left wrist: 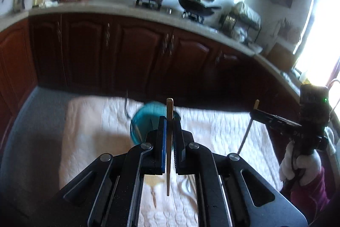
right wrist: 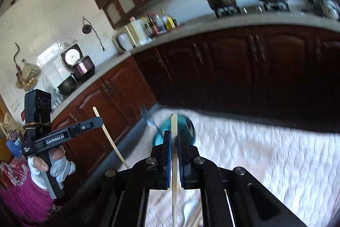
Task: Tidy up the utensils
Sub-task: 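Lift the chopsticks and carry them over the holder with both tools, then lower the chopsticks into the holder and open both tools, then withdraw both tools and move them toward the wooden chopsticks on the cloth, then grasp a wooden chopstick with the left tool while the right tool grasps another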
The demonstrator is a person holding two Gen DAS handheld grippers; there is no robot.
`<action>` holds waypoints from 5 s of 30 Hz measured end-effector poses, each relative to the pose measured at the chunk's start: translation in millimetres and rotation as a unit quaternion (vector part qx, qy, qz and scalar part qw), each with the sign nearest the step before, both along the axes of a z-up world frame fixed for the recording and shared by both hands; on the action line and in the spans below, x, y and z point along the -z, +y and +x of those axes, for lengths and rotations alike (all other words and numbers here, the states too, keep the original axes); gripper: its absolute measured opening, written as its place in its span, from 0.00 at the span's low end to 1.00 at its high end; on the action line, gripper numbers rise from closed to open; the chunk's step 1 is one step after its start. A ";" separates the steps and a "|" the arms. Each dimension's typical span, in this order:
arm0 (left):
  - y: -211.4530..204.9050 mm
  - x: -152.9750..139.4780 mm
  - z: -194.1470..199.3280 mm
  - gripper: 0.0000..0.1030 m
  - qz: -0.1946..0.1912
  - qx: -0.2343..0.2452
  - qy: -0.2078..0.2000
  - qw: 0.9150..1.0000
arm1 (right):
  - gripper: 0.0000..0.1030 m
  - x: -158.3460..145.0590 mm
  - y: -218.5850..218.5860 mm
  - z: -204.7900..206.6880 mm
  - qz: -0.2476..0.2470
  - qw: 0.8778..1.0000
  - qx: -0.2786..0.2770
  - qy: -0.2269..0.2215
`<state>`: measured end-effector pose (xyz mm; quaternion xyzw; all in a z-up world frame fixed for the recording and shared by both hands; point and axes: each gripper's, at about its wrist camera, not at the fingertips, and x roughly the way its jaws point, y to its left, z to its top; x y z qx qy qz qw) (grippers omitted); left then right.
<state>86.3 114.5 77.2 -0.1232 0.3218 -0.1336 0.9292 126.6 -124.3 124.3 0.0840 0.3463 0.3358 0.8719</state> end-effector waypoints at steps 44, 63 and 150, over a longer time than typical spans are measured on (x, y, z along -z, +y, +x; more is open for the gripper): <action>4.4 66.9 102.1 0.27 0.042 -0.091 0.039 0.994 | 0.24 85.2 89.3 99.3 -0.065 0.997 0.002 0.031; -16.7 41.1 46.2 0.44 0.096 -0.107 -0.008 0.990 | 0.34 72.6 59.3 35.0 -0.064 0.997 0.023 0.027; -90.4 195.5 2.8 0.51 0.094 -0.033 0.162 0.982 | 0.14 250.4 -3.0 -12.6 -0.150 0.962 0.057 0.219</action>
